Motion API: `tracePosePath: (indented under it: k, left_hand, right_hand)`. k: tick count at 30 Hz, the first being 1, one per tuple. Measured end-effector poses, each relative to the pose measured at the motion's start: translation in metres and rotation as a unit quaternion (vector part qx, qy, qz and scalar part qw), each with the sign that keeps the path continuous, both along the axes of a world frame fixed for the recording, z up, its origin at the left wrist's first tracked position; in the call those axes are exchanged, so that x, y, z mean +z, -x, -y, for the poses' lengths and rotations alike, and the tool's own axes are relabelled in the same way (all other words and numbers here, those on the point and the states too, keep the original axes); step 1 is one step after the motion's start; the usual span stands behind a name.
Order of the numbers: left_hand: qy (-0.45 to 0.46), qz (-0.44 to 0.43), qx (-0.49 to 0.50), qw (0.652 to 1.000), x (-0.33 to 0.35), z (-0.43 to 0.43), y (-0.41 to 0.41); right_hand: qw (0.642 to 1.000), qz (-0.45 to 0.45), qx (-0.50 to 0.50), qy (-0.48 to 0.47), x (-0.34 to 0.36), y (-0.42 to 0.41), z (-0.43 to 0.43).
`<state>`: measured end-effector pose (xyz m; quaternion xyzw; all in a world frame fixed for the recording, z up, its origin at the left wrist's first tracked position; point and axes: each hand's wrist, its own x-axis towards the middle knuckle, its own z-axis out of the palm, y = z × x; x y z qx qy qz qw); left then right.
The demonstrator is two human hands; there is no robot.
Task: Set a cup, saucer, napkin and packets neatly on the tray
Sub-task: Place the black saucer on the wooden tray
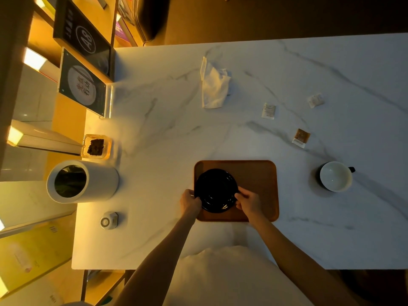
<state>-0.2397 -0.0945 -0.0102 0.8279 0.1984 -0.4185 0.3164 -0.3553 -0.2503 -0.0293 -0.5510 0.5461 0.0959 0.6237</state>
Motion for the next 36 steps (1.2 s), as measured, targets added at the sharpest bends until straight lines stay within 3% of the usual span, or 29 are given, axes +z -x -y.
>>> tracePosePath:
  k: [22, 30, 36]
  left_hand:
    - [0.018, 0.016, 0.021, 0.999, -0.002, 0.000, 0.003]
    - [0.085, -0.035, 0.070, 0.993, 0.005, -0.001, 0.002]
    - [0.132, -0.077, 0.073, 0.985, 0.022, -0.007, 0.010]
  right_hand:
    - [1.000, 0.000, -0.012, -0.020, 0.000, 0.004, 0.001]
    - [0.994, -0.017, -0.027, -0.107, 0.006, -0.003, 0.010]
    - [0.995, -0.011, -0.019, -0.094, 0.022, 0.000, 0.006]
